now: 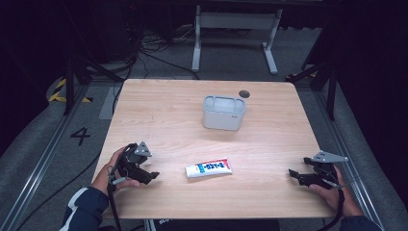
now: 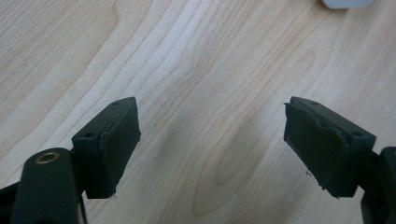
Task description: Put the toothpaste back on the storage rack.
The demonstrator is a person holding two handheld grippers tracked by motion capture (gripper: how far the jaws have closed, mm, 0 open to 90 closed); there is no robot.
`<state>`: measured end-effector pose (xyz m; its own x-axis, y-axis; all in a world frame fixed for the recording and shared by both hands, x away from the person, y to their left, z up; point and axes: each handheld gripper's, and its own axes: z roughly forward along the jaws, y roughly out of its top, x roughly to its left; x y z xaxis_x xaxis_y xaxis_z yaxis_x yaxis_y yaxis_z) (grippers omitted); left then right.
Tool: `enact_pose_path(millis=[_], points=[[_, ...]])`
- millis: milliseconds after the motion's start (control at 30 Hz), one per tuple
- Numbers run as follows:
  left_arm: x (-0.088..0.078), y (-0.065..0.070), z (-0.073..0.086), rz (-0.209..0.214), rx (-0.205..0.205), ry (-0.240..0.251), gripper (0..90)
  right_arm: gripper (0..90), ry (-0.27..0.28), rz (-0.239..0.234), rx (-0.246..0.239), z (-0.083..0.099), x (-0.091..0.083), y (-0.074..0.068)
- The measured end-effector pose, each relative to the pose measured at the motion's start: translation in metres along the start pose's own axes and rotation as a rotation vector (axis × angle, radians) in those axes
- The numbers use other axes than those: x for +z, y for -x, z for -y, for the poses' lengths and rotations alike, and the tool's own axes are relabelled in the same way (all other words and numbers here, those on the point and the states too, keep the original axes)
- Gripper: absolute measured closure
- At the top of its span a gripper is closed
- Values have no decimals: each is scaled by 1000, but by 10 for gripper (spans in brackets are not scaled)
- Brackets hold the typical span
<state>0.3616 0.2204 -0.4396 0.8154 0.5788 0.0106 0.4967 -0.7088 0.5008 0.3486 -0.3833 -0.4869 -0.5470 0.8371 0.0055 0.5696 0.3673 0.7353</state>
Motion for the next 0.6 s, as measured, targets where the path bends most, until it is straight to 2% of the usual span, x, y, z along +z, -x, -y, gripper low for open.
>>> enact_pose_path(millis=[133,167,267,367,400,500,600], points=[[-2,5,-6,7,23,-3,191,143,0,0,0,0,0,0],[-3,8,-10,5,41,3,191,143,0,0,1,0,0,0],[-4,12,-17,19,62,-3,191,143,0,0,0,0,0,0],[-4,15,-21,19,76,3,191,143,0,0,0,0,0,0],[-5,16,-23,22,85,-9,191,143,0,0,0,0,0,0],[-7,20,-30,4,102,-18,192,143,0,1,1,0,0,0],[-9,24,-36,14,112,-15,193,143,0,1,1,0,0,0]])
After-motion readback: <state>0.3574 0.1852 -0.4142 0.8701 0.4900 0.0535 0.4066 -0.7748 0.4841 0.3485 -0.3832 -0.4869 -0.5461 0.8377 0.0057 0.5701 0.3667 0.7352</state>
